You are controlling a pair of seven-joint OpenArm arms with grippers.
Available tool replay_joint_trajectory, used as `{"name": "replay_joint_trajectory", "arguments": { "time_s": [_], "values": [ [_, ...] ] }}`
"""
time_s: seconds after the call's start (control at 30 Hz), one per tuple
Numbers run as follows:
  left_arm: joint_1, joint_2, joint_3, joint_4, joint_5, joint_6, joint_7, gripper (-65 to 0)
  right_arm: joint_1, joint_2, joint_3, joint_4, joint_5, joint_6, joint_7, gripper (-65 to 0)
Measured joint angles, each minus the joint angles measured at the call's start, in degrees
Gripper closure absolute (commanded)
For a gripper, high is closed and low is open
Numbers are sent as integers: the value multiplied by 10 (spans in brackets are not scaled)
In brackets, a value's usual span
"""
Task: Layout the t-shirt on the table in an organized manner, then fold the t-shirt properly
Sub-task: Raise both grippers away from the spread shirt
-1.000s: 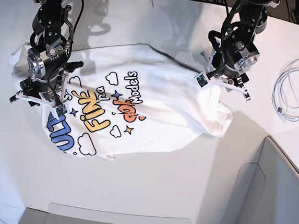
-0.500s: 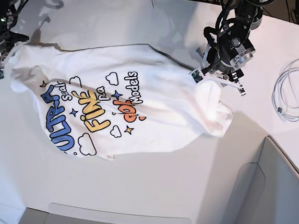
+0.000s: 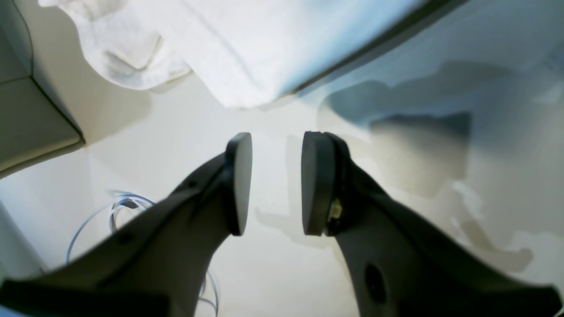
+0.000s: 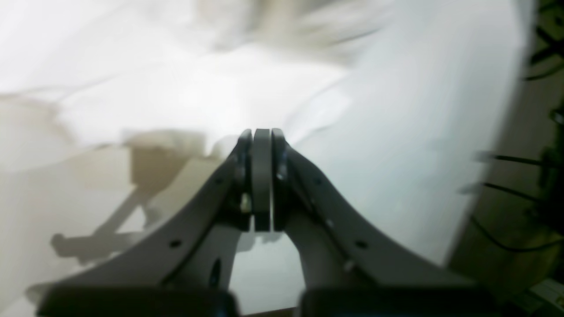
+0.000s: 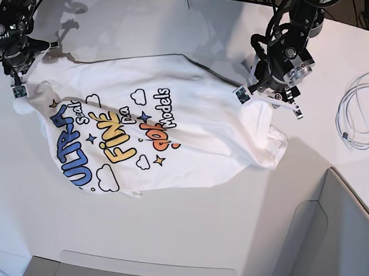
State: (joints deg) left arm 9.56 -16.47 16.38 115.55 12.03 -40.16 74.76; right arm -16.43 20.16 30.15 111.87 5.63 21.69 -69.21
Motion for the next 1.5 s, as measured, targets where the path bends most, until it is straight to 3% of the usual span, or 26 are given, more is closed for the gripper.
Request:
{"name": "replay_joint_trajectory", "arguments": {
  "time_s": [0.13,0.33,0.47,0.63,0.8,0.93,1.1,1.23,1.5],
  "values": [
    [16,0,0,0,0,0,0,-201,23,0,-3,-63,-4,0,1,0],
    [16,15,0,0,0,0,-5,-190,58,35,-61,-196,-22,-6,33,0],
    [14,42,0,0,3,0,2,-114,24,38,-68,-184,-38,-20,89,0],
    [-18,73,0,0,2,0,2,-19,-74,34,-72,-84,-31,-17,61,0],
    [-34,77,-15,0,-1,-1,0,-12,-125,33,-73,-36,-21,-13,49,0],
    [-32,80,-155,-3,5,2,5,-71,-126,31,-73,-34,-19,-13,46,0],
    [-13,120,-273,-4,4,2,23,-191,-124,27,-74,-34,-24,-13,43,0],
    [-3,164,-320,-9,-74,0,39,-278,-123,27,-75,-34,-24,-13,41,0],
    [-37,246,-422,-17,-124,2,61,-289,-123,27,-75,-33,-23,-13,41,0]
  ]
}}
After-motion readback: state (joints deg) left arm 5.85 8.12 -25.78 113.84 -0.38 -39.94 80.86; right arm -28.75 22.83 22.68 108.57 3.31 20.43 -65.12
